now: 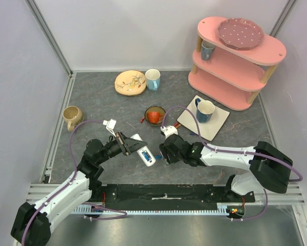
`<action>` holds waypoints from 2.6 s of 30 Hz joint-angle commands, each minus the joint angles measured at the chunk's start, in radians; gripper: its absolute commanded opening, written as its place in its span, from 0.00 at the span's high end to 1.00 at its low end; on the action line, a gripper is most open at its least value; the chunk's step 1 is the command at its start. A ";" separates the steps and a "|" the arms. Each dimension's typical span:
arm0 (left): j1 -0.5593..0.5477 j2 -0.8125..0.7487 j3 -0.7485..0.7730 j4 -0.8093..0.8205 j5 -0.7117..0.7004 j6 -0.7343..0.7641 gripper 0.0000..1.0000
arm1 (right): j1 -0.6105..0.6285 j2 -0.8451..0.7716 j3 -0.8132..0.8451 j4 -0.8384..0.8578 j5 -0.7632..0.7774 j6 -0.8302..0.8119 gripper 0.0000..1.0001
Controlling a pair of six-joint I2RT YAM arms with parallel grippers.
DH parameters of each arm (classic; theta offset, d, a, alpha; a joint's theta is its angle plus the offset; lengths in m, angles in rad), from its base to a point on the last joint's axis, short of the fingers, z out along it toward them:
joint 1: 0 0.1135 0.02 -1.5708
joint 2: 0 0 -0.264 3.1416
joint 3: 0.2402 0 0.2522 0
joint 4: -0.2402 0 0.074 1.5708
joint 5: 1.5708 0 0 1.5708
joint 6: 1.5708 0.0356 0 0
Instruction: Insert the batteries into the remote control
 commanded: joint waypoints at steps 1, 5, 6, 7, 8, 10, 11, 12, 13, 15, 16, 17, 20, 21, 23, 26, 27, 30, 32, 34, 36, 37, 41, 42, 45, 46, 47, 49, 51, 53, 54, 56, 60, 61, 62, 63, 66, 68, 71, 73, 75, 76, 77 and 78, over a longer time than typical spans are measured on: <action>0.007 -0.012 -0.005 0.052 0.008 0.025 0.98 | 0.038 -0.005 0.020 -0.028 0.045 -0.011 0.33; 0.007 -0.014 -0.005 0.052 0.009 0.023 0.98 | 0.061 0.048 0.037 -0.044 0.071 -0.012 0.35; 0.007 -0.018 -0.005 0.050 0.011 0.022 0.98 | 0.063 0.056 0.039 -0.050 0.077 -0.012 0.35; 0.007 -0.021 -0.008 0.049 0.009 0.022 0.98 | 0.064 0.062 0.040 -0.048 0.082 -0.012 0.36; 0.007 -0.026 -0.007 0.046 0.008 0.022 0.98 | 0.067 0.071 0.040 -0.048 0.090 -0.014 0.36; 0.007 -0.032 -0.008 0.038 0.006 0.023 0.98 | 0.069 0.079 0.046 -0.048 0.094 -0.016 0.36; 0.007 -0.037 -0.008 0.035 0.006 0.025 0.98 | 0.072 0.088 0.046 -0.048 0.096 -0.019 0.36; 0.007 -0.038 -0.010 0.034 0.005 0.025 0.98 | 0.074 0.093 0.053 -0.048 0.100 -0.019 0.37; 0.007 -0.038 -0.010 0.034 0.003 0.025 0.98 | 0.077 0.099 0.056 -0.048 0.105 -0.020 0.37; 0.007 -0.038 -0.010 0.035 0.003 0.025 0.98 | 0.080 0.113 0.065 -0.047 0.114 -0.020 0.37; 0.007 -0.038 -0.010 0.035 0.003 0.025 0.98 | 0.083 0.122 0.068 -0.045 0.116 -0.022 0.37; 0.007 -0.038 -0.010 0.035 0.005 0.025 0.98 | 0.083 0.130 0.071 -0.044 0.117 -0.022 0.38; 0.007 -0.038 -0.008 0.035 0.005 0.026 0.98 | 0.087 0.153 0.086 -0.042 0.123 -0.025 0.39; 0.007 -0.040 -0.008 0.034 0.006 0.026 0.98 | 0.087 0.156 0.094 -0.044 0.123 -0.025 0.39; 0.007 -0.040 -0.008 0.034 0.005 0.026 0.98 | 0.089 0.168 0.099 -0.044 0.128 -0.028 0.43; 0.007 -0.047 -0.007 0.031 0.005 0.025 0.98 | 0.089 0.179 0.106 -0.056 0.133 -0.028 0.49; 0.007 -0.046 -0.011 0.029 0.003 0.025 0.98 | 0.089 0.179 0.105 -0.061 0.134 -0.028 0.51; 0.007 -0.047 -0.011 0.029 0.003 0.025 0.98 | 0.089 0.186 0.099 -0.064 0.130 -0.023 0.58; 0.007 -0.047 -0.011 0.030 0.003 0.025 0.98 | 0.089 0.186 0.094 -0.064 0.125 -0.019 0.64; 0.007 -0.047 -0.011 0.032 0.005 0.025 0.98 | 0.089 0.183 0.089 -0.062 0.122 -0.016 0.69; 0.007 -0.049 -0.011 0.032 0.006 0.025 0.98 | 0.089 0.173 0.083 -0.064 0.125 -0.008 0.70; 0.007 -0.049 -0.011 0.031 0.006 0.025 0.98 | 0.089 0.153 0.082 -0.065 0.127 -0.006 0.71; 0.007 -0.049 -0.008 0.029 0.005 0.028 0.98 | 0.090 0.079 0.089 -0.108 0.127 0.007 0.72; 0.007 -0.047 -0.007 0.029 0.005 0.030 0.98 | 0.090 0.044 0.094 -0.119 0.127 0.007 0.72; 0.007 -0.037 -0.004 0.035 0.005 0.031 0.98 | 0.090 -0.013 0.114 -0.174 0.136 0.011 0.73; 0.007 -0.035 -0.004 0.038 0.006 0.031 0.98 | 0.090 -0.025 0.120 -0.186 0.140 0.011 0.73; 0.007 -0.031 -0.002 0.044 0.006 0.031 0.98 | 0.090 -0.037 0.122 -0.205 0.145 0.011 0.73; 0.007 -0.020 -0.002 0.052 0.008 0.031 0.98 | 0.090 -0.060 0.117 -0.212 0.156 0.009 0.73; 0.007 -0.008 -0.002 0.064 0.012 0.028 0.98 | 0.090 -0.048 0.112 -0.216 0.166 0.011 0.70; 0.007 -0.001 -0.002 0.072 0.015 0.023 0.98 | 0.089 -0.031 0.111 -0.205 0.148 0.009 0.62; 0.007 0.002 -0.002 0.076 0.017 0.023 0.98 | 0.090 -0.013 0.109 -0.193 0.142 0.009 0.52; 0.007 0.003 -0.002 0.077 0.019 0.022 0.98 | 0.090 0.011 0.111 -0.157 0.131 -0.002 0.47; 0.007 -0.001 -0.004 0.073 0.022 0.020 0.98 | 0.090 0.067 0.140 -0.131 0.127 -0.031 0.44; 0.007 -0.001 -0.004 0.070 0.023 0.020 0.98 | 0.090 0.079 0.155 -0.128 0.128 -0.040 0.44; 0.007 -0.007 -0.004 0.069 0.023 0.020 0.98 | 0.090 0.105 0.161 -0.127 0.125 -0.052 0.45; 0.007 -0.008 -0.004 0.069 0.023 0.020 0.98 | 0.090 0.119 0.168 -0.125 0.123 -0.060 0.46; 0.007 -0.012 -0.004 0.064 0.023 0.020 0.98 | 0.089 0.160 0.181 -0.125 0.133 -0.077 0.46; 0.007 -0.015 -0.005 0.061 0.025 0.020 0.98 | 0.087 0.183 0.189 -0.125 0.130 -0.086 0.46; 0.007 -0.017 -0.007 0.060 0.023 0.022 0.98 | 0.080 0.205 0.195 -0.125 0.122 -0.088 0.46; 0.007 -0.018 -0.008 0.060 0.023 0.022 0.98 | 0.074 0.211 0.195 -0.122 0.114 -0.091 0.46; 0.007 -0.014 -0.008 0.063 0.023 0.023 0.98 | 0.066 0.217 0.194 -0.119 0.105 -0.097 0.45; 0.007 -0.014 -0.010 0.064 0.025 0.022 0.98 | 0.061 0.219 0.194 -0.114 0.097 -0.100 0.45; 0.007 -0.014 -0.011 0.066 0.023 0.022 0.98 | 0.055 0.223 0.194 -0.111 0.093 -0.101 0.45; 0.007 -0.012 -0.011 0.067 0.023 0.022 0.98 | 0.051 0.225 0.192 -0.105 0.085 -0.107 0.45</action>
